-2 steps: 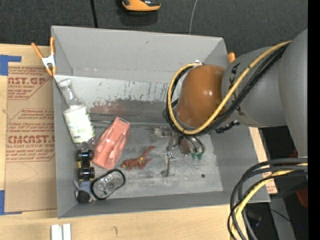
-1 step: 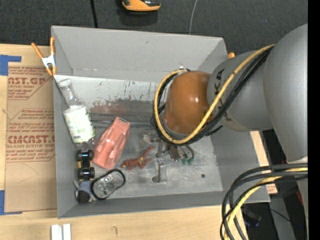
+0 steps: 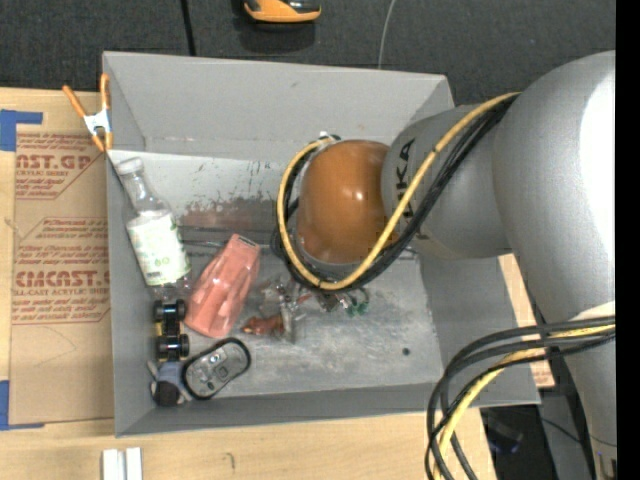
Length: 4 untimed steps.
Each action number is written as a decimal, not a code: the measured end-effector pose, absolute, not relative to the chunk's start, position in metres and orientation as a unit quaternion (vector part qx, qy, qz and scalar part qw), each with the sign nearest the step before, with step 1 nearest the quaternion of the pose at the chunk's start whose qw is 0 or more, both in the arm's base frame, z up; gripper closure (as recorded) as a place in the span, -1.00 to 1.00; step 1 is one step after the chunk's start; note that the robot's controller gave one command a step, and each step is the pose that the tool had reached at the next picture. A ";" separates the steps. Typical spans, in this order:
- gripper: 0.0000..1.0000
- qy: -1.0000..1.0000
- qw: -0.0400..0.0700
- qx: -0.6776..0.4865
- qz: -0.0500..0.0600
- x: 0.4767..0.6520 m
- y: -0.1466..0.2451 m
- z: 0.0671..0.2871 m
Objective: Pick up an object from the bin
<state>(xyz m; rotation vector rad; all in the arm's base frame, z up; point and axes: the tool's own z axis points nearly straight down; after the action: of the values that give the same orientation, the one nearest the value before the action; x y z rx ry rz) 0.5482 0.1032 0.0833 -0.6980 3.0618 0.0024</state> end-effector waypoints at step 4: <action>1.00 0.975 -0.003 -0.222 0.000 0.554 0.124 0.156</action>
Offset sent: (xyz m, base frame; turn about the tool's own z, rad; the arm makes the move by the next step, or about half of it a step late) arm 0.0094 0.0198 0.0245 0.0018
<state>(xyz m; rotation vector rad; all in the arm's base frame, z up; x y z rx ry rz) 0.5539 0.1237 0.1559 -0.6991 3.0688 0.0005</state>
